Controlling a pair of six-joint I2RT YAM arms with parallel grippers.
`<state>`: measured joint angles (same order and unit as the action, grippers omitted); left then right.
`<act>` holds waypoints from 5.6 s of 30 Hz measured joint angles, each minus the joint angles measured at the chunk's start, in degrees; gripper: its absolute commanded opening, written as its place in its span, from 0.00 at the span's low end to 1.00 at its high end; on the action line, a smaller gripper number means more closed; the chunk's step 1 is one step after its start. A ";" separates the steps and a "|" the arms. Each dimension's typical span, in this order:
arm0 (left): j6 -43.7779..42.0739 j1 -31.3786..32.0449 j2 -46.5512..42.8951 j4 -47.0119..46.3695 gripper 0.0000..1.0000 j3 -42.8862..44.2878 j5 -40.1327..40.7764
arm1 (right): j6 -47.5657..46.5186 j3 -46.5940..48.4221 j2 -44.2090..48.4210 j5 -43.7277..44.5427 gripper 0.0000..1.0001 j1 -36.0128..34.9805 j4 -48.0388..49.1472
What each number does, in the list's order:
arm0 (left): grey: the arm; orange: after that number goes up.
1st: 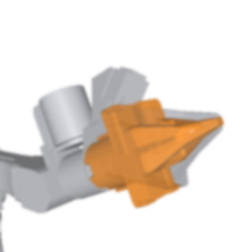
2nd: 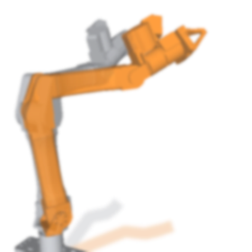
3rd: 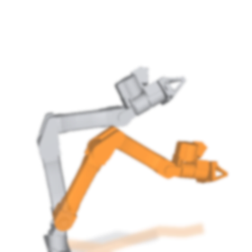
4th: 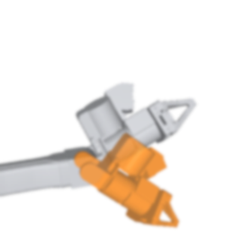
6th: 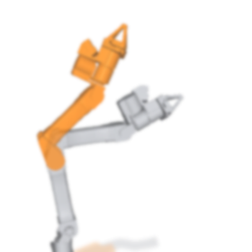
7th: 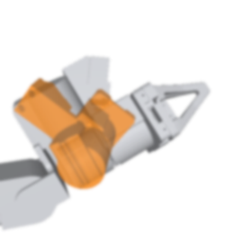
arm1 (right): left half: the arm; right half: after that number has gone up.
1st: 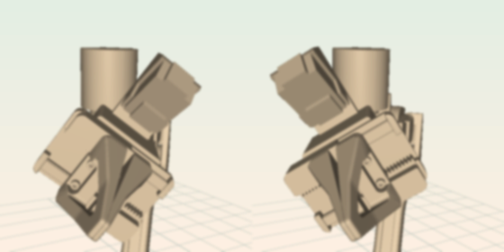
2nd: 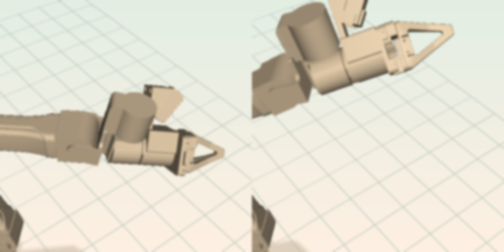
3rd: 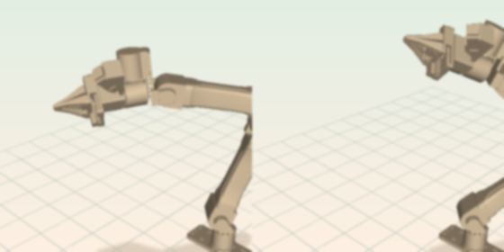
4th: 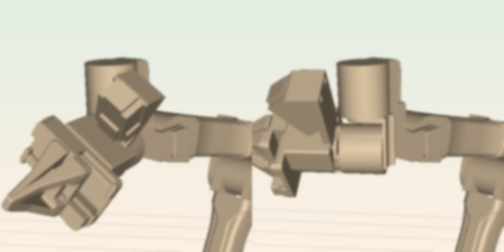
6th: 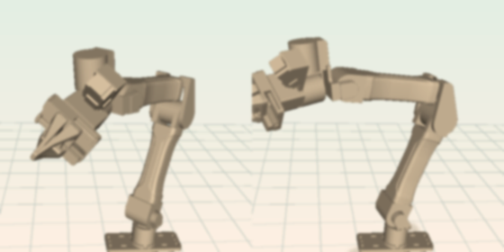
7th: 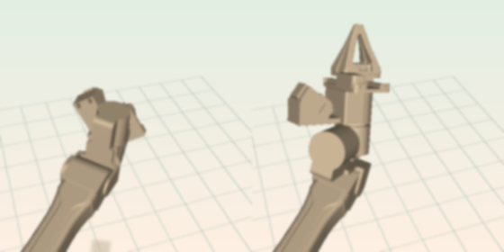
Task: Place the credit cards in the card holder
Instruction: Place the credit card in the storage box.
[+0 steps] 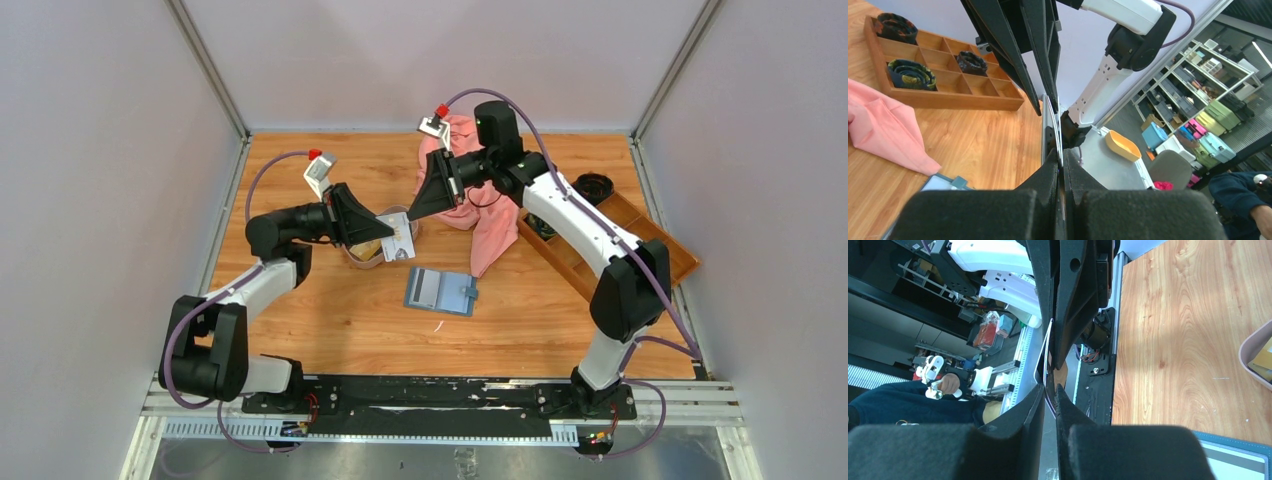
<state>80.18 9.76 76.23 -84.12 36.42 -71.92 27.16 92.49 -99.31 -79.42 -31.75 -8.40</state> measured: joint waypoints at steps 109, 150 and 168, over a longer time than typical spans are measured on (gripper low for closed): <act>-5.42 -10.64 37.79 -1.01 0.00 17.14 -2.47 | -3.23 25.11 -30.21 7.63 0.44 3.52 1.75; -4.68 -10.69 38.84 -0.81 0.00 17.25 -2.89 | -5.11 29.73 -35.39 7.52 0.00 2.97 -2.84; -6.25 -12.24 49.79 -0.61 0.02 21.00 -2.82 | -2.19 33.00 -44.92 8.61 0.00 3.39 2.91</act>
<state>73.93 -2.48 126.02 -84.73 57.43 -74.74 24.97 125.49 -144.22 -70.81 -28.36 -5.50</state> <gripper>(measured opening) 0.018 0.007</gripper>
